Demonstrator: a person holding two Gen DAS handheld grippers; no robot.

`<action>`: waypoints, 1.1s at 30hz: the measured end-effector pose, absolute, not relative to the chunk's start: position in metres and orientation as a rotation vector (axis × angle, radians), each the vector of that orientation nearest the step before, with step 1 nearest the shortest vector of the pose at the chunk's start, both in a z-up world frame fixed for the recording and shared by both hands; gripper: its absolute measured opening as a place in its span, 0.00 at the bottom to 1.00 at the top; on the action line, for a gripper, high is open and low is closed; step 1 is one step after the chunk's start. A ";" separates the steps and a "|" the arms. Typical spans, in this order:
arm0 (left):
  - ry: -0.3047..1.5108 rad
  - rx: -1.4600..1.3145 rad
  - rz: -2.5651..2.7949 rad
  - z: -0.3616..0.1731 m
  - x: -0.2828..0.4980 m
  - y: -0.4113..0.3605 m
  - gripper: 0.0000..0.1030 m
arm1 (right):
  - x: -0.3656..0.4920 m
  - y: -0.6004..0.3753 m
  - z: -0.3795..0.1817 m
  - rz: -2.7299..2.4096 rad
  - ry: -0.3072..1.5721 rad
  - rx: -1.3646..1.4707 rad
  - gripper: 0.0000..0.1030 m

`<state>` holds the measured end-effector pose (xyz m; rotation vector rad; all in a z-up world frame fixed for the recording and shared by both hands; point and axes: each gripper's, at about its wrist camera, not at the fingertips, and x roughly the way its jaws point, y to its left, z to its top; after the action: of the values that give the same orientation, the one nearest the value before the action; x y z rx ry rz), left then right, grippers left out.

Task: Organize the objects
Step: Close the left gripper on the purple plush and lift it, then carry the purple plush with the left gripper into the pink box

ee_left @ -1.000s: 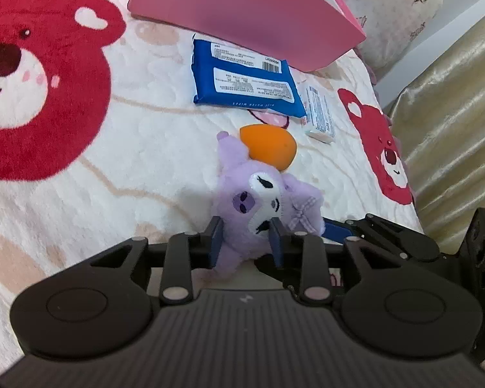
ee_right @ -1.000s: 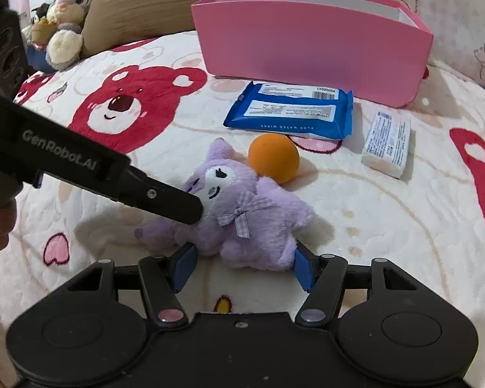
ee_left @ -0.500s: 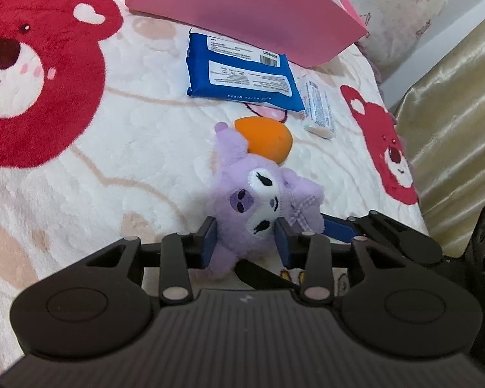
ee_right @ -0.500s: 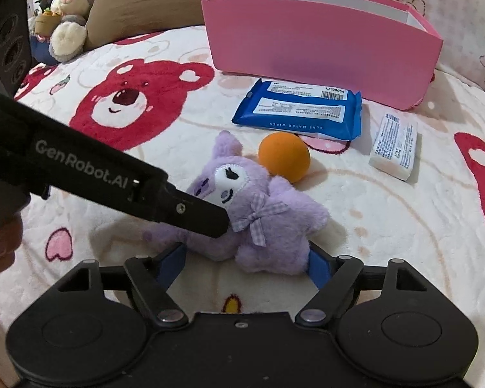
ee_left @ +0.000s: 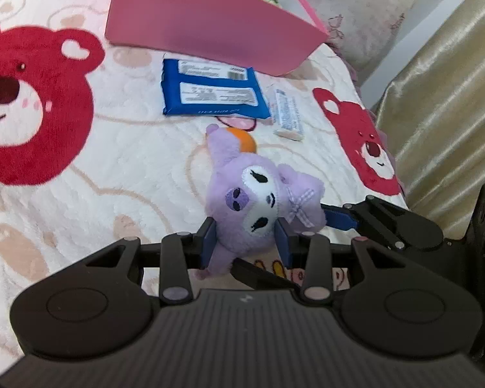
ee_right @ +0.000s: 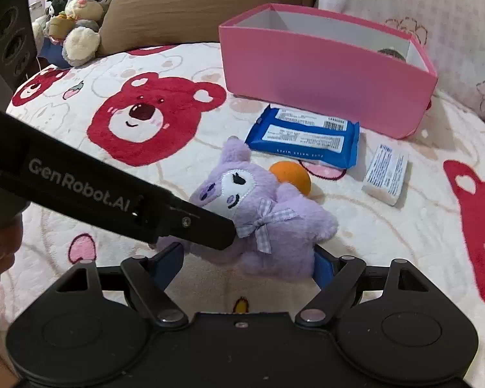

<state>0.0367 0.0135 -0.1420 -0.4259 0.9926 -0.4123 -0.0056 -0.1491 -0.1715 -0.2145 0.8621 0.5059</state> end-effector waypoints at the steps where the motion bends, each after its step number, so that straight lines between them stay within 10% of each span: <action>1: 0.989 -0.421 -0.417 -0.139 0.035 0.013 0.35 | -0.008 -0.148 -0.168 0.503 0.861 -0.224 0.83; 33: 0.922 -0.426 -0.400 -0.033 0.042 0.053 0.36 | 0.019 -0.124 -0.055 0.611 0.803 -0.272 0.78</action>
<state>0.0418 0.0529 -0.0331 -0.4263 0.9216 -0.4000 0.0191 -0.1239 -0.0548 -0.2722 0.8033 0.6107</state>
